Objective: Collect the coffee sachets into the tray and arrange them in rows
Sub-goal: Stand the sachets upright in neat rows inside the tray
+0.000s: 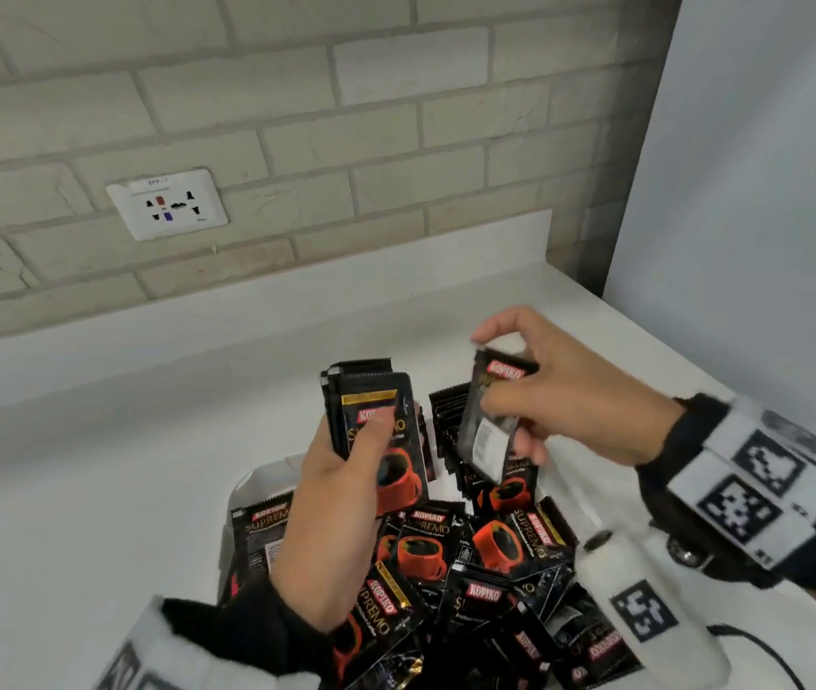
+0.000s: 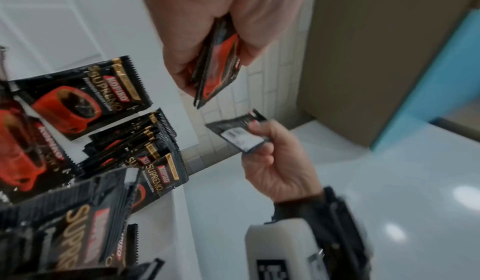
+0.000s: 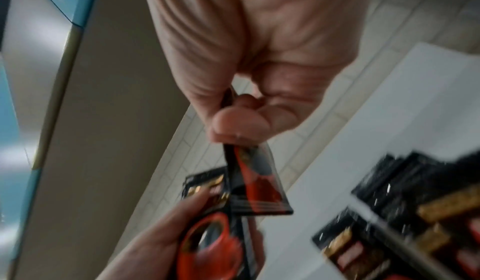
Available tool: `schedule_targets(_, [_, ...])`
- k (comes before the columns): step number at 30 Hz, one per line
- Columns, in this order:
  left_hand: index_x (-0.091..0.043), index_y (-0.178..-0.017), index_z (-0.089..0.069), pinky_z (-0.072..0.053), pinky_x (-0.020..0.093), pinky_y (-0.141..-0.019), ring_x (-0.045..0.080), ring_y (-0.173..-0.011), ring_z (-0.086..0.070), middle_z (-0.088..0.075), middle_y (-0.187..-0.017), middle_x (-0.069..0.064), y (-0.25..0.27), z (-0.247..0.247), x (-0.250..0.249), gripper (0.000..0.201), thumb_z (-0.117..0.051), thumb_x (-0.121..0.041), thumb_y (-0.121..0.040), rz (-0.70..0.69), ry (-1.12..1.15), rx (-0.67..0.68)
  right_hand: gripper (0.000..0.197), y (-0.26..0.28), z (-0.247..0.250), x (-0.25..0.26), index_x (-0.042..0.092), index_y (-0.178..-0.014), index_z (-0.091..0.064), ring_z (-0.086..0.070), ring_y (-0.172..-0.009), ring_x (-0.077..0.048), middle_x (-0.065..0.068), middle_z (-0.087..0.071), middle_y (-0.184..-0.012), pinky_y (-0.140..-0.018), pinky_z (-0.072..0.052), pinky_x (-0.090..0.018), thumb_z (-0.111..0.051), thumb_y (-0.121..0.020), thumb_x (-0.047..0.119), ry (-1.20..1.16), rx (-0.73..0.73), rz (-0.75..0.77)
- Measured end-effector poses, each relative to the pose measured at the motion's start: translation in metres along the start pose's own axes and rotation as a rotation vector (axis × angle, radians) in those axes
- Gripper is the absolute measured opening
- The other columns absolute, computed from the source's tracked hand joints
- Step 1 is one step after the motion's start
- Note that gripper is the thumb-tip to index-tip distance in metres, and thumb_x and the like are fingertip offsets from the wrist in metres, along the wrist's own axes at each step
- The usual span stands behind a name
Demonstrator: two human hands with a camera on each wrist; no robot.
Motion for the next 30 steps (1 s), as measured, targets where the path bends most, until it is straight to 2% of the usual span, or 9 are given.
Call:
schedule_targets(4, [-0.037,-0.106,-0.059,-0.05,0.035,-0.088,0.007,-0.097,-0.065,-0.07,-0.1,-0.01,0.01,-0.02,-0.014,0.035,-0.047,-0.055,-0.079,-0.156,-0.208,0.083,0.044,0.003,-0.044,-0.005,0.023,-0.121,-0.034,-0.05,-0.036,-0.013,-0.008,-0.053,-0.076,-0.036,-0.045,-0.021,-0.053,-0.088,0.002,-0.258,0.124,-0.064])
schedule_targets(7, [-0.028,-0.11,-0.058,-0.052,0.037,-0.086,0.016,-0.101,-0.065,-0.069,-0.104,0.001,0.012,-0.026,-0.009,0.044,-0.05,-0.059,-0.08,-0.09,-0.083,0.182,0.035,0.003,-0.06,-0.002,0.018,-0.113,-0.041,-0.054,-0.043,-0.016,-0.005,-0.045,-0.06,-0.045,-0.052,-0.026,-0.059,-0.085,0.029,-0.607,0.17,-0.076])
schedule_targets(9, [-0.02,-0.108,-0.059,-0.057,0.032,-0.076,0.02,-0.095,-0.068,-0.07,-0.102,0.007,0.012,-0.023,-0.007,0.042,-0.056,-0.05,-0.079,-0.033,0.017,0.204,0.047,0.004,-0.066,-0.002,0.017,-0.108,-0.044,-0.056,-0.047,-0.017,-0.007,-0.045,-0.06,-0.049,-0.053,-0.026,-0.057,-0.073,0.046,-0.779,0.21,-0.083])
schedule_targets(13, [-0.012,-0.095,-0.065,-0.057,0.027,-0.059,0.021,-0.079,-0.071,-0.072,-0.091,0.012,0.011,-0.019,-0.004,0.026,-0.06,-0.018,-0.07,0.04,0.16,0.227,0.067,0.004,-0.069,-0.015,0.022,-0.131,-0.029,-0.058,-0.056,-0.023,-0.01,-0.051,-0.06,-0.054,-0.055,-0.03,-0.052,-0.074,0.051,-0.943,0.24,-0.131])
schedule_targets(18, [-0.007,-0.093,-0.064,-0.055,0.028,-0.049,0.02,-0.065,-0.07,-0.073,-0.08,0.011,0.004,-0.004,0.007,0.025,-0.06,-0.014,-0.07,0.119,0.242,0.123,0.045,0.006,-0.054,-0.015,0.018,-0.133,-0.032,-0.062,-0.047,-0.021,-0.003,-0.048,-0.045,-0.044,-0.053,-0.026,-0.048,-0.093,0.027,-0.617,0.218,-0.091])
schedule_targets(20, [-0.01,-0.096,-0.063,-0.055,0.028,-0.049,0.019,-0.065,-0.071,-0.074,-0.08,0.009,0.003,-0.005,0.005,0.029,-0.06,-0.016,-0.067,0.111,0.186,0.136,0.042,0.003,-0.032,-0.006,0.024,-0.128,-0.041,-0.054,-0.044,-0.01,0.003,-0.048,-0.048,-0.043,-0.045,-0.02,-0.058,-0.089,0.026,-0.181,0.069,0.029])
schedule_targets(23, [-0.013,-0.097,-0.063,-0.057,0.031,-0.054,0.019,-0.069,-0.071,-0.074,-0.082,0.007,0.004,-0.009,0.003,0.032,-0.062,-0.018,-0.065,0.1,0.104,0.183,0.038,0.001,-0.021,0.014,0.032,-0.108,-0.056,-0.047,-0.056,0.001,0.009,-0.051,-0.068,-0.056,-0.04,-0.015,-0.073,-0.074,0.036,0.354,-0.032,0.208])
schedule_targets(25, [-0.013,-0.099,-0.063,-0.058,0.031,-0.056,0.02,-0.071,-0.071,-0.074,-0.084,0.008,0.005,-0.013,0.004,0.034,-0.062,-0.019,-0.066,0.113,0.087,0.205,0.023,-0.001,-0.027,0.01,0.028,-0.089,-0.06,-0.052,-0.062,-0.001,0.009,-0.058,-0.074,-0.062,-0.045,-0.016,-0.076,-0.072,0.027,0.298,0.017,0.19])
schedule_targets(30, [-0.009,-0.099,-0.061,-0.057,0.028,-0.053,0.02,-0.065,-0.071,-0.074,-0.077,0.01,0.007,-0.008,0.011,0.027,-0.056,-0.028,-0.081,0.175,0.18,0.141,0.019,-0.008,-0.021,-0.005,0.014,-0.073,-0.053,-0.055,-0.04,-0.001,0.006,-0.062,-0.058,-0.042,-0.044,-0.011,-0.072,-0.076,0.008,0.141,0.055,0.081])
Point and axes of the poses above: each hand's wrist, its own y-axis away from the middle knuckle, its own z-axis out of the back of the hand, x = y × z, the point moved 10 cm from there along -y, towards the middle knuckle
